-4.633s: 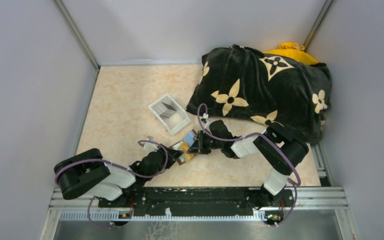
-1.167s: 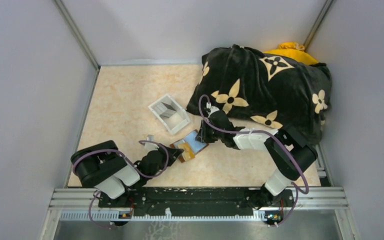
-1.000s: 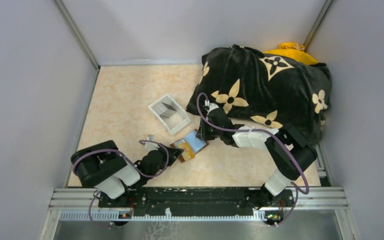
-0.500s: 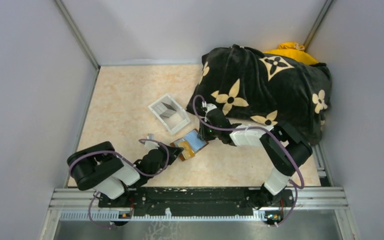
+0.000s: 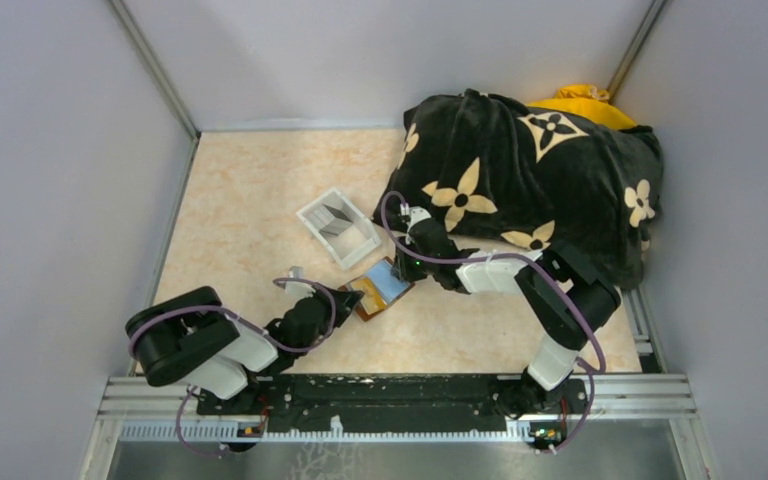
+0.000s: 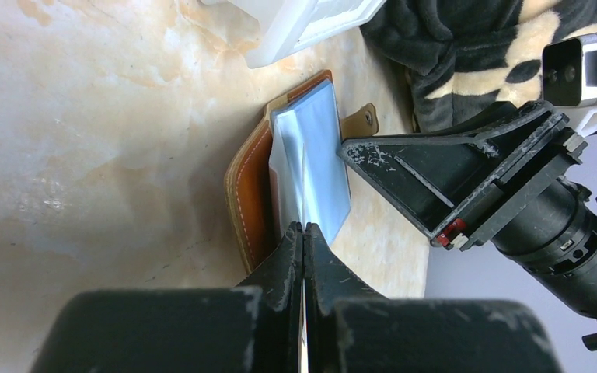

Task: Put the credit cards into the card holder
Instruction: Insert the credit card into the card holder.

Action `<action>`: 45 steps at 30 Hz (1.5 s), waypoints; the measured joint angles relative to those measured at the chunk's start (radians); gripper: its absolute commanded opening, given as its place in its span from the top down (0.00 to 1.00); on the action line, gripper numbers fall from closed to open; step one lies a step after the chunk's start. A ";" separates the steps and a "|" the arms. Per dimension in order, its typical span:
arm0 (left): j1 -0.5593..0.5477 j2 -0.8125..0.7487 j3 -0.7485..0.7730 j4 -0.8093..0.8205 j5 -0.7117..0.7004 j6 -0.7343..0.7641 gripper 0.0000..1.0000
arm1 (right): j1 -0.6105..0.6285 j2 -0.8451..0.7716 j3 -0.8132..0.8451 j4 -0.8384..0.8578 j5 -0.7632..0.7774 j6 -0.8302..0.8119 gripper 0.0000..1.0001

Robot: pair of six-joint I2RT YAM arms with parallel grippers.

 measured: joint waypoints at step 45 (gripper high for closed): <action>0.018 0.092 -0.008 0.094 -0.026 -0.080 1.00 | 0.040 0.004 -0.028 0.065 0.051 0.028 0.77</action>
